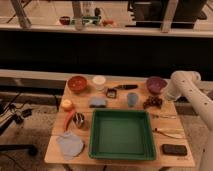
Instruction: Place grapes in red bowl
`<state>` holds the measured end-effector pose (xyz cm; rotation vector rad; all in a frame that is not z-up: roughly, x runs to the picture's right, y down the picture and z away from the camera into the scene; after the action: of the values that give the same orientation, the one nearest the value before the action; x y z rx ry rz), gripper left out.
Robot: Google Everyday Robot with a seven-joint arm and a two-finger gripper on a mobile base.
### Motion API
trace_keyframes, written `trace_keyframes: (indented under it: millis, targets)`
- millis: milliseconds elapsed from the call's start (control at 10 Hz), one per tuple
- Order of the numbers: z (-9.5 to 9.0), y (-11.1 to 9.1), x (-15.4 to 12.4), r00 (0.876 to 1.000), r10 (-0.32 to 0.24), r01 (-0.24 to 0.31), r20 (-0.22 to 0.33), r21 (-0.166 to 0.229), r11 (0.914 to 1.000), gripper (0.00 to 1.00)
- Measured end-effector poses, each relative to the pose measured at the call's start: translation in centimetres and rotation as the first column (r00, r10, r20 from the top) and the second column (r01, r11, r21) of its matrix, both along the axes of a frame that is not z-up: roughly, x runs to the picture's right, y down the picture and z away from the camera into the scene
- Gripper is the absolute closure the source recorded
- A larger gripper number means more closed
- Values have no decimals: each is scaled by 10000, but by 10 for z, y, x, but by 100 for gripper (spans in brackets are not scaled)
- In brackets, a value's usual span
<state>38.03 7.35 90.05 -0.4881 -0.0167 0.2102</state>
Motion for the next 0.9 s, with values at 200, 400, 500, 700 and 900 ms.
trace_keyframes:
  millis: [200,400,500,700,900]
  targets:
    - [11,8,3,10000,63,-64,-45,-171,9998,20]
    - [15,9,8,9999,131,-133,-102,-233,9996,20]
    - [17,11,9,9998,140,-144,-134,-281,9995,20]
    - [22,12,9,9999,89,-93,-116,-347,9994,23]
    - [25,13,6,10000,-34,34,12,-368,9993,42]
